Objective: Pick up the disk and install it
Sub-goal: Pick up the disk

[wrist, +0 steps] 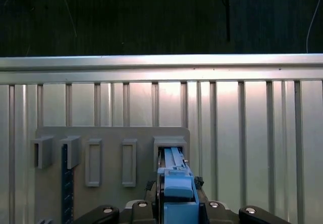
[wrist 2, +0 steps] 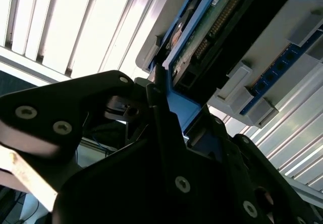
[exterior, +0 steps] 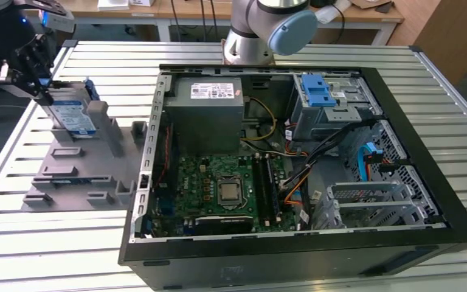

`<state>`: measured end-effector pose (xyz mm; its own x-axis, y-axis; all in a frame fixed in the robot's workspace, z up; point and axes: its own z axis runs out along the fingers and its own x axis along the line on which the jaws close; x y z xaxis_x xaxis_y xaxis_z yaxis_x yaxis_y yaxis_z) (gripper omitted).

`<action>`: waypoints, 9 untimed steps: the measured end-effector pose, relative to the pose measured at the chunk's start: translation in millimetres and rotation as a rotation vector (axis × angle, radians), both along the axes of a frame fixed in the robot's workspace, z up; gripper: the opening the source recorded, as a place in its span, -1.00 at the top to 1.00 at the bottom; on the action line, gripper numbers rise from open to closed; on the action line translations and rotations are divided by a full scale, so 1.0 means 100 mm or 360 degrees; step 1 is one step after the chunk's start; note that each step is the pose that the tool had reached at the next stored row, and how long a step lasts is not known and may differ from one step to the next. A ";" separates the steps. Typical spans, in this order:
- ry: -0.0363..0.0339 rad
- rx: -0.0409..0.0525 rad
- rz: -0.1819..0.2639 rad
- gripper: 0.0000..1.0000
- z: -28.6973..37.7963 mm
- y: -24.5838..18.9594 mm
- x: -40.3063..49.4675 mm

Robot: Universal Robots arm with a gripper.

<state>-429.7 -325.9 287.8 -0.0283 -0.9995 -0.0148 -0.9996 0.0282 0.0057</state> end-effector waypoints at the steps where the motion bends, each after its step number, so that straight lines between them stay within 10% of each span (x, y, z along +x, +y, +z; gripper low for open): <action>1: 0.0000 0.0000 0.0000 0.25 0.000 -0.005 0.000; 9: 0.0000 -0.0001 -0.0007 0.25 0.000 -0.023 0.000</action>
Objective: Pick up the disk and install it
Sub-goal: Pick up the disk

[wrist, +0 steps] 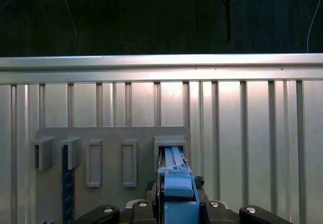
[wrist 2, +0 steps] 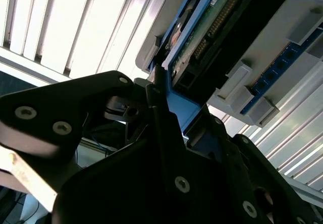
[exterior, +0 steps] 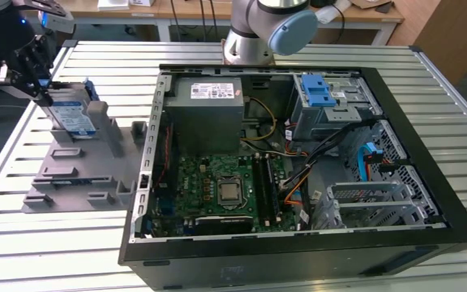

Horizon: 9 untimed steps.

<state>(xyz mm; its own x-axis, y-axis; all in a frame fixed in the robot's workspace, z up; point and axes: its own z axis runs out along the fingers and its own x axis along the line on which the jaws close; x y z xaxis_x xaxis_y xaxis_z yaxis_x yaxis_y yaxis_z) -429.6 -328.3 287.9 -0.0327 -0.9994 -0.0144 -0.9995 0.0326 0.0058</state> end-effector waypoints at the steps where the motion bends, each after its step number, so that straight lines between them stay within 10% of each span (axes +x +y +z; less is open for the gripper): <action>1: 0.0000 0.0000 -0.0007 0.25 0.000 0.000 0.000; 9: 0.0000 0.0000 -0.0037 0.25 -0.001 0.000 0.000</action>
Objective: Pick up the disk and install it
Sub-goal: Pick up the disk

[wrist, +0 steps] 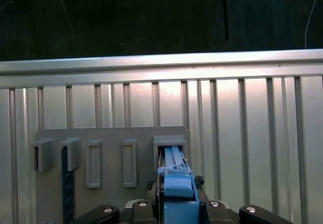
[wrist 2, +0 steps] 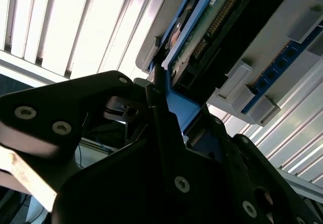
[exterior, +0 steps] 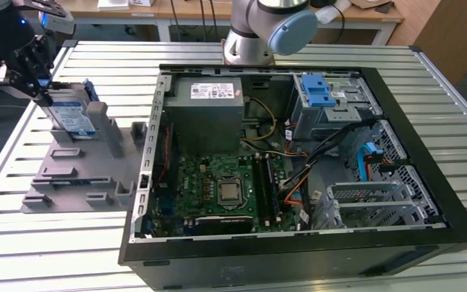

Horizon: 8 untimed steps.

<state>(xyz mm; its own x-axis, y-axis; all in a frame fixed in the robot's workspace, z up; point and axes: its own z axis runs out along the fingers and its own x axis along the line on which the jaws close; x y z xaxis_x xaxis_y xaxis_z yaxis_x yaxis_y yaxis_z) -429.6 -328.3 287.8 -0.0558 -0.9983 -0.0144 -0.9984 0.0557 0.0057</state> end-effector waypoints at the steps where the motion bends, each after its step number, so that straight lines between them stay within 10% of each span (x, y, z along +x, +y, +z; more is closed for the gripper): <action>1: 0.0000 0.0000 0.0000 0.25 0.000 0.000 0.000; 8: 0.0000 0.0000 0.0000 0.11 0.000 0.000 0.000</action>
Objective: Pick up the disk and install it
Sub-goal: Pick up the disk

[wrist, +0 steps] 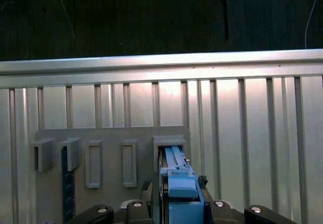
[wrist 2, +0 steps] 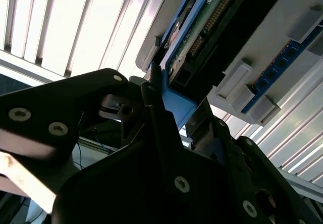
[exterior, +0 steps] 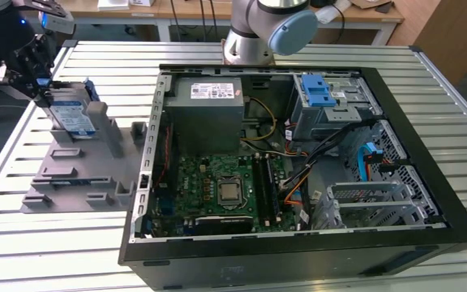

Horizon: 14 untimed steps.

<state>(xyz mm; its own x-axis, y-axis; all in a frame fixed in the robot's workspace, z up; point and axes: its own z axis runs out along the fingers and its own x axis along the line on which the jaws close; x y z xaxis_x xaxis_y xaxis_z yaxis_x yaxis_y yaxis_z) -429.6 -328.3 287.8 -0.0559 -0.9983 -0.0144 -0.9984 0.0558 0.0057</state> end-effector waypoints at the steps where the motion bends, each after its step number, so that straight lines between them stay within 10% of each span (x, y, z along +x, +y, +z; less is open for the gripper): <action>1: 0.0000 0.0000 0.0000 0.11 0.000 0.000 0.000; 14: 0.0000 -0.0002 0.0000 0.11 0.023 0.002 0.000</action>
